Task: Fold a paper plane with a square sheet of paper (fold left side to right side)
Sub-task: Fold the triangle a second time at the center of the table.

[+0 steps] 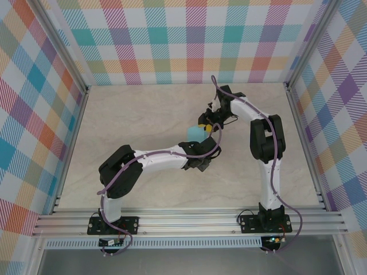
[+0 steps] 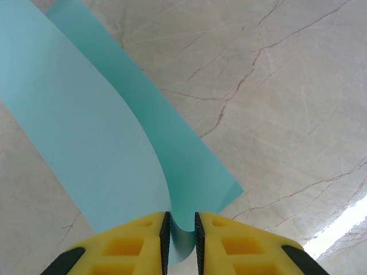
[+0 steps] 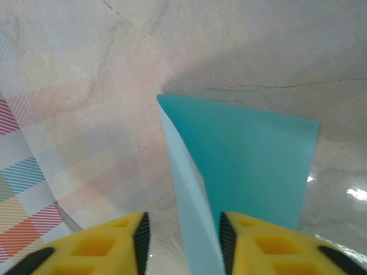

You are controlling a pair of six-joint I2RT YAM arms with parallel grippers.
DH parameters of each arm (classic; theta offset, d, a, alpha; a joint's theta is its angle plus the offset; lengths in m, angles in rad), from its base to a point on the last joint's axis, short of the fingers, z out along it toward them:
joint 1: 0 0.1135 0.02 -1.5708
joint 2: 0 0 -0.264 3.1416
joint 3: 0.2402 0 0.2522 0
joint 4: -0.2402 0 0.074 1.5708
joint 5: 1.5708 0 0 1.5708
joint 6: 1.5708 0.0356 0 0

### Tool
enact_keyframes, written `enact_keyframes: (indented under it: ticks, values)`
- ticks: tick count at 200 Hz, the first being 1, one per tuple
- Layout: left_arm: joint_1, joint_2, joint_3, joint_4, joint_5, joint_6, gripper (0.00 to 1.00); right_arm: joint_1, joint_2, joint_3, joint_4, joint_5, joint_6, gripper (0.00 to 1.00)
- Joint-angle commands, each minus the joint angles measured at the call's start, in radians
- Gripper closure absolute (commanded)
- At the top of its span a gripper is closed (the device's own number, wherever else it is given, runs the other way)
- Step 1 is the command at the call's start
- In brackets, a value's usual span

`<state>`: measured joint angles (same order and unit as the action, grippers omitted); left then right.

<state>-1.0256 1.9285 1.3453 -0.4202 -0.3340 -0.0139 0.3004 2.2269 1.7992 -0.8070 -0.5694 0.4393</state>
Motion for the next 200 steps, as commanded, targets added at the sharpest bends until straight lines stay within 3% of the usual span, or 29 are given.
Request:
enact_keyframes:
  ticks: [1, 41, 79, 97, 113, 128, 177, 200]
  values:
    - [-0.009, -0.041, -0.011, -0.017, -0.001, -0.017, 0.79, -0.033, -0.083, -0.018, -0.018, 0.022, -0.016, 0.53]
    - [0.014, -0.066, -0.042, 0.013, 0.037, -0.044, 0.79, -0.092, -0.223, -0.147, 0.009, 0.041, -0.027, 0.3]
    - [0.054, -0.11, -0.092, 0.07, 0.119, -0.079, 0.81, -0.104, -0.336, -0.348, 0.126, -0.082, 0.05, 0.3]
    - [0.073, -0.123, -0.112, 0.091, 0.156, -0.091, 0.87, -0.103, -0.369, -0.441, 0.206, -0.153, 0.115, 0.31]
    - [0.086, -0.129, -0.121, 0.103, 0.175, -0.096, 0.93, -0.103, -0.383, -0.485, 0.222, -0.157, 0.123, 0.32]
    - [0.093, -0.135, -0.126, 0.105, 0.184, -0.097, 0.93, -0.103, -0.387, -0.503, 0.197, -0.125, 0.102, 0.32]
    - [0.101, -0.226, -0.217, 0.195, 0.227, -0.036, 0.55, -0.102, -0.383, -0.554, 0.204, -0.14, 0.084, 0.32]
    - [0.108, -0.282, -0.268, 0.217, 0.202, -0.009, 0.48, -0.099, -0.371, -0.571, 0.244, -0.166, 0.087, 0.33]
